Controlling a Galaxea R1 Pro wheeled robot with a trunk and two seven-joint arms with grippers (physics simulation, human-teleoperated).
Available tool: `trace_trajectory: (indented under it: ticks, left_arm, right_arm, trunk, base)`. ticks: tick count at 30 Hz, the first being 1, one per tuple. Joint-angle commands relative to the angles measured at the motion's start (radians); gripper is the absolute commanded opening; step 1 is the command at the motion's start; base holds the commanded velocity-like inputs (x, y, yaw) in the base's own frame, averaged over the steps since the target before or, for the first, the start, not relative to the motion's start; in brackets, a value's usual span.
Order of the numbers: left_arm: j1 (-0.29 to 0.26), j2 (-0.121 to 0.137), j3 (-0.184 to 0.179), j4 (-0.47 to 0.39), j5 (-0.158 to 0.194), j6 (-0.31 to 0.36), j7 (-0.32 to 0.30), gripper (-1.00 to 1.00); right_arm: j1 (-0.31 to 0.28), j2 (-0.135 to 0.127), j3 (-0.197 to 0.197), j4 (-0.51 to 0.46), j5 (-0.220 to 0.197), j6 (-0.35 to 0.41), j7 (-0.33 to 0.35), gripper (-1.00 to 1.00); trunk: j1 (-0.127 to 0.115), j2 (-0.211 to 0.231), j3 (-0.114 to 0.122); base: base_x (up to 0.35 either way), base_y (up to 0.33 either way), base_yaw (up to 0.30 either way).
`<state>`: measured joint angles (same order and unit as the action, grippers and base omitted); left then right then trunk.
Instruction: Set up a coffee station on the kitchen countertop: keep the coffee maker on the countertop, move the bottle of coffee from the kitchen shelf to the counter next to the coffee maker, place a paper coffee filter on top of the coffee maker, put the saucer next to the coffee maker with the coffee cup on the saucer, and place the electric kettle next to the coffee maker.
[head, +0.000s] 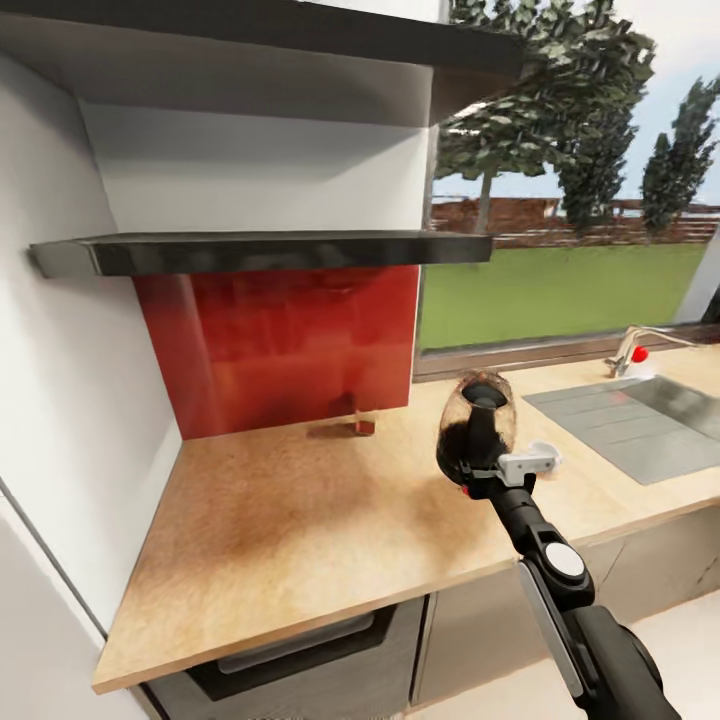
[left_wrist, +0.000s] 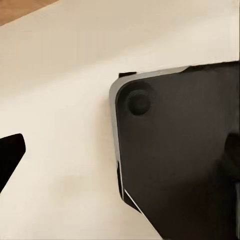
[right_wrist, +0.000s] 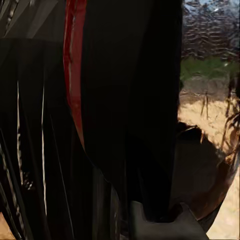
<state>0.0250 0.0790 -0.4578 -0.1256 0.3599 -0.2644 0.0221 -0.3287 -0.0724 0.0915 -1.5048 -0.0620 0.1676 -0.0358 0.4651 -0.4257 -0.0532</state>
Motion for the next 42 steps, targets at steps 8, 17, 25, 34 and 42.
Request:
trace_trajectory:
  ticks: [8, 17, 25, 34, 42]
  left_arm:
    - [-0.004, 0.031, -0.005, -0.043, 0.006, -0.168, 0.002, 1.00]
    - [-0.003, 0.031, -0.007, -0.034, 0.005, -0.170, 0.002, 1.00]
    - [-0.004, 0.032, -0.006, -0.034, 0.005, -0.169, 0.002, 1.00]
    - [-0.004, 0.033, -0.005, -0.033, 0.007, -0.168, 0.003, 1.00]
    - [-0.004, 0.032, -0.005, -0.032, 0.007, -0.168, 0.002, 1.00]
  right_arm:
    - [-0.001, 0.000, 0.002, -0.002, -0.005, 0.006, -0.004, -1.00]
    - [-0.001, 0.002, 0.005, 0.000, -0.005, 0.006, -0.004, -1.00]
    - [-0.001, 0.002, 0.005, 0.000, -0.005, 0.006, -0.004, -1.00]
    - [-0.002, 0.003, 0.005, 0.001, -0.005, 0.006, -0.004, -1.00]
    - [-0.001, 0.003, 0.005, 0.003, -0.004, 0.006, -0.004, -1.00]
  trunk:
    - [0.000, -0.002, 0.001]
    - [0.000, -0.002, 0.001]
    - [0.000, -0.002, 0.001]
    - [0.000, -0.002, 0.001]
    - [0.000, -0.002, 0.001]
  base:
    - [-0.259, -0.171, -0.262]
    - [-0.021, -0.137, -0.262]
    - [0.038, -0.265, -0.240]
    - [0.181, -0.233, -0.160]
    - [0.238, -0.190, -0.082]
